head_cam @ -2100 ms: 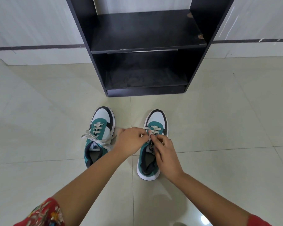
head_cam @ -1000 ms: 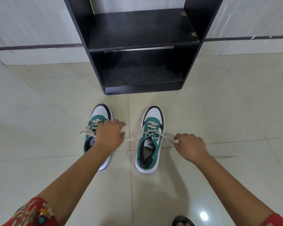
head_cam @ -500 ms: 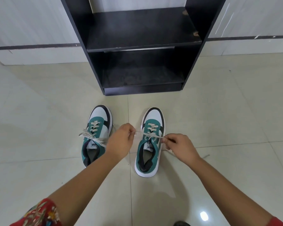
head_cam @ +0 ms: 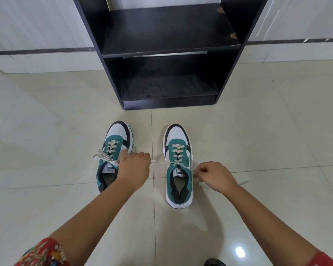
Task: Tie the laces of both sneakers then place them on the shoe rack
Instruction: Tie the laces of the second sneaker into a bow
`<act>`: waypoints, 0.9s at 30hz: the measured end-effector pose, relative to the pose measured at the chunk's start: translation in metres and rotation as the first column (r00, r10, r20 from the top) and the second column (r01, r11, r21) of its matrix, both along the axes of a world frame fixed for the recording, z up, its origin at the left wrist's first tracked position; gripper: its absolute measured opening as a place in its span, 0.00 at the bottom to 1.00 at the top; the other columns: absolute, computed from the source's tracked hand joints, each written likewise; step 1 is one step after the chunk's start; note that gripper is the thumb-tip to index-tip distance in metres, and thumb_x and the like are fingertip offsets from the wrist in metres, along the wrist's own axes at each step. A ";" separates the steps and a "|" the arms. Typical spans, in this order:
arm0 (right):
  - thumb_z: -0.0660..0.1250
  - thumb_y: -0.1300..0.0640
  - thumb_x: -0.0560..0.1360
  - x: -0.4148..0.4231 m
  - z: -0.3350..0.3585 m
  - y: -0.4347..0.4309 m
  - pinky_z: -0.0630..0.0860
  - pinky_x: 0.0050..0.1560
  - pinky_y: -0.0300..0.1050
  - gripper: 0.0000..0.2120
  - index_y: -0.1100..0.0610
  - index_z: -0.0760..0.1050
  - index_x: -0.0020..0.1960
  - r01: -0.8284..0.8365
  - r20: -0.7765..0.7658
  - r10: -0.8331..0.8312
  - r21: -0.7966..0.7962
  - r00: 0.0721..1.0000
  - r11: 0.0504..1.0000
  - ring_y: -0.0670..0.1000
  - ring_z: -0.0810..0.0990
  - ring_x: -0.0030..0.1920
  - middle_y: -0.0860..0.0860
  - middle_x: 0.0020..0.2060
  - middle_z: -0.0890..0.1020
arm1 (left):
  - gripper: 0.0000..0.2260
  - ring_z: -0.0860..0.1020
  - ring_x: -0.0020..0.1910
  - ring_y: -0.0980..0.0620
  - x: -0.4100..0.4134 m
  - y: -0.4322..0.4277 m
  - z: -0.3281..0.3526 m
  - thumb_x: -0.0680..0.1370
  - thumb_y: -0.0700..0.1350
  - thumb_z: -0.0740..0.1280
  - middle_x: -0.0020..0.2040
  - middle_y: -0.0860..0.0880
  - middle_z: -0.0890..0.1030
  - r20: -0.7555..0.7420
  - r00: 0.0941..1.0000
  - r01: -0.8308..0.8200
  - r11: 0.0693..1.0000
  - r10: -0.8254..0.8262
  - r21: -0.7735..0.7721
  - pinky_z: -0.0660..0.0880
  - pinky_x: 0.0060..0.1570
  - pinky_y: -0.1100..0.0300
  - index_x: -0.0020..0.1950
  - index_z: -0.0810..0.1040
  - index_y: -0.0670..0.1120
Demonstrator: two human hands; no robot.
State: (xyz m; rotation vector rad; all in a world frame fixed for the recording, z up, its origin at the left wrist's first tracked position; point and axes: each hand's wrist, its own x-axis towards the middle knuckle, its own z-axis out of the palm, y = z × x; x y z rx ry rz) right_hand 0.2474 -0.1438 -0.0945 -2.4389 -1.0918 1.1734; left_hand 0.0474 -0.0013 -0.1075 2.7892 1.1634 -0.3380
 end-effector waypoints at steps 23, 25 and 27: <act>0.58 0.43 0.77 -0.009 -0.001 -0.002 0.72 0.43 0.47 0.12 0.52 0.71 0.45 -0.118 0.021 0.116 0.106 0.993 0.987 0.51 0.77 0.43 0.49 0.42 0.79 | 0.11 0.77 0.43 0.46 0.014 -0.012 0.003 0.81 0.45 0.58 0.44 0.45 0.79 0.400 0.830 -0.070 0.784 0.389 -0.617 0.70 0.49 0.59 0.43 0.76 0.44; 0.61 0.41 0.75 -0.011 -0.004 -0.005 0.74 0.49 0.50 0.12 0.50 0.71 0.44 -0.157 0.021 0.155 0.116 0.988 0.981 0.51 0.77 0.48 0.49 0.46 0.79 | 0.11 0.77 0.41 0.50 0.017 -0.016 0.009 0.81 0.44 0.57 0.43 0.46 0.77 0.371 0.680 -0.074 0.563 0.633 -0.823 0.72 0.44 0.69 0.40 0.75 0.47; 0.63 0.46 0.75 -0.012 -0.005 -0.005 0.74 0.53 0.53 0.08 0.47 0.69 0.41 -0.190 -0.014 0.194 0.134 0.981 0.973 0.52 0.76 0.50 0.51 0.48 0.78 | 0.12 0.77 0.37 0.54 0.021 -0.020 0.015 0.81 0.45 0.56 0.42 0.48 0.78 0.292 0.595 -0.067 0.408 0.749 -0.911 0.70 0.45 0.69 0.40 0.75 0.48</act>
